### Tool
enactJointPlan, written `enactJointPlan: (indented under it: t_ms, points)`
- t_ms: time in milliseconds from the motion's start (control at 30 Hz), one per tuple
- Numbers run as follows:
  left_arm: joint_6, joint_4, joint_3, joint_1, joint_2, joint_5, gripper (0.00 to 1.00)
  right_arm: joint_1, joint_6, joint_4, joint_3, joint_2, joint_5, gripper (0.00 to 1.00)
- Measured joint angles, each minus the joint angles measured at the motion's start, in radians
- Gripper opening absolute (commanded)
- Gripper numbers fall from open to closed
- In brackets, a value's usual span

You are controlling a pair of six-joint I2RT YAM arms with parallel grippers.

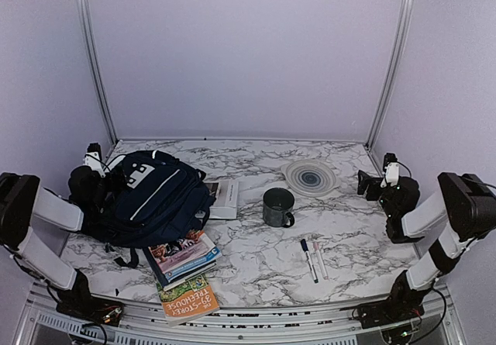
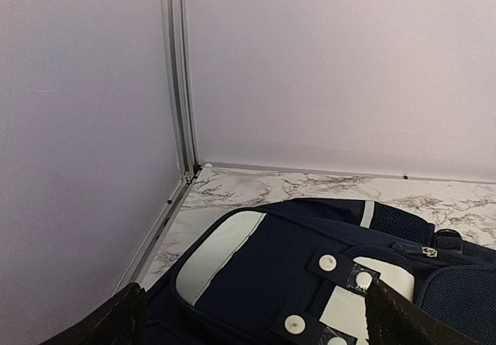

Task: Pack the student bag
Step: Pick up the book from the student bag.

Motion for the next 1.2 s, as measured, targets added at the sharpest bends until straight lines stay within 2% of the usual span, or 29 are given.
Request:
enactJointPlan:
  t_ms: [433, 533, 633, 733, 800, 900, 1000, 1133, 1200]
  points:
    - [-0.006, -0.005, 0.001, 0.007, -0.002, 0.015, 0.99, 0.000, 0.000, 0.000, 0.000, 0.000, 0.000, 1.00]
    - [0.011, -0.117, 0.022, -0.006, -0.063, 0.010, 0.99, 0.000, 0.000, -0.023, 0.002, -0.011, -0.002, 1.00]
    - [0.036, -0.293, 0.096, -0.061, -0.223, -0.012, 1.00, 0.003, 0.011, -0.226, 0.053, -0.126, -0.005, 0.95]
    - [0.053, -0.429, 0.206, -0.132, -0.430, -0.007, 0.99, 0.006, 0.084, -0.471, 0.214, -0.276, -0.039, 0.87]
    - [0.048, -0.560, 0.329, -0.161, -0.550, 0.024, 0.95, 0.025, 0.160, -0.599, 0.348, -0.339, -0.088, 0.84]
    - [0.027, -0.789, 0.530, -0.174, -0.634, 0.118, 0.89, 0.150, 0.253, -0.729, 0.498, -0.375, -0.126, 0.84]
    - [-0.002, -1.004, 0.649, -0.201, -0.686, 0.249, 0.87, 0.388, 0.311, -0.861, 0.628, -0.330, -0.132, 0.86]
    - [-0.043, -1.214, 0.610, -0.247, -0.731, 0.404, 0.86, 0.737, 0.379, -1.066, 0.868, -0.108, -0.111, 0.92]
    - [-0.053, -1.304, 0.557, -0.264, -0.734, 0.459, 0.86, 0.863, 0.413, -1.153, 1.001, 0.035, -0.102, 0.92]
